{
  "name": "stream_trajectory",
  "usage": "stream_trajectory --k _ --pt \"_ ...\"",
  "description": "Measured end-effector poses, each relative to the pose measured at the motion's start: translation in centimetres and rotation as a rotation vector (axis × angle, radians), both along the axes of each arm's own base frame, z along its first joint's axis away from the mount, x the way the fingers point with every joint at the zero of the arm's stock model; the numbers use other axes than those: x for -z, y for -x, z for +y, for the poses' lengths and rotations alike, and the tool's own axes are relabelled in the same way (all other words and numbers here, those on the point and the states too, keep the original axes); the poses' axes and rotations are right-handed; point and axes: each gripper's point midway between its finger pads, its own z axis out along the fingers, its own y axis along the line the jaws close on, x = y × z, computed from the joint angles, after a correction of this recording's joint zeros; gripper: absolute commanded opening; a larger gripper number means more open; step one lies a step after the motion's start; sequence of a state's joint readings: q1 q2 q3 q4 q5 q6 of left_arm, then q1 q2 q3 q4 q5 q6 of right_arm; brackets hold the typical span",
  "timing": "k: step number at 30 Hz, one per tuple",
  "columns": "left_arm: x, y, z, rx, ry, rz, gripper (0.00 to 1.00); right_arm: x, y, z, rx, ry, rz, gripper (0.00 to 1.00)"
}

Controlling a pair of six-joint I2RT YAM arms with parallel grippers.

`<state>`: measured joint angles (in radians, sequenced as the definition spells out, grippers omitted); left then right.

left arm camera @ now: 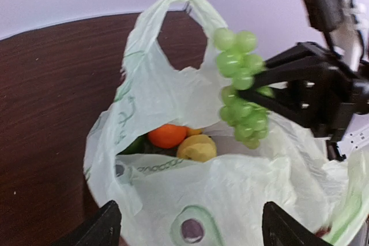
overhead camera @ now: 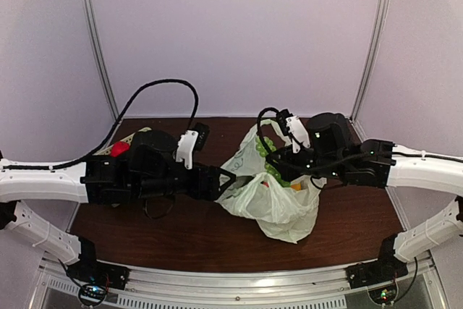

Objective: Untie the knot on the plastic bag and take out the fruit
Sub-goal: Pick up the fake fruit from the takeout bag, then pass from the right arm to the left

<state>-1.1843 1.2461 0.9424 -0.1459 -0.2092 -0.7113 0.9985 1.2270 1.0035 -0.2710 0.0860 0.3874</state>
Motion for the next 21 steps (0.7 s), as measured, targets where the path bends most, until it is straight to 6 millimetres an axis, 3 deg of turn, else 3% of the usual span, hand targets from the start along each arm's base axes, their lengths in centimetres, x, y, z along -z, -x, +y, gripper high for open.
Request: stream_trajectory --k 6,10,13,21 --pt "-2.6 2.8 -4.4 0.148 0.083 -0.056 0.86 3.7 -2.5 0.2 0.073 0.111 0.048 0.00" --pt "-2.4 3.1 -5.5 0.176 0.100 -0.057 0.87 3.7 -2.7 0.0 0.074 0.106 0.057 0.00" --pt "-2.6 3.1 -5.8 0.178 0.114 -0.063 0.87 1.9 -2.0 0.4 0.036 0.051 0.052 0.00" --pt "-5.0 3.1 -6.2 0.186 0.221 -0.099 0.89 -6.0 1.5 1.8 -0.138 -0.235 0.025 0.00"
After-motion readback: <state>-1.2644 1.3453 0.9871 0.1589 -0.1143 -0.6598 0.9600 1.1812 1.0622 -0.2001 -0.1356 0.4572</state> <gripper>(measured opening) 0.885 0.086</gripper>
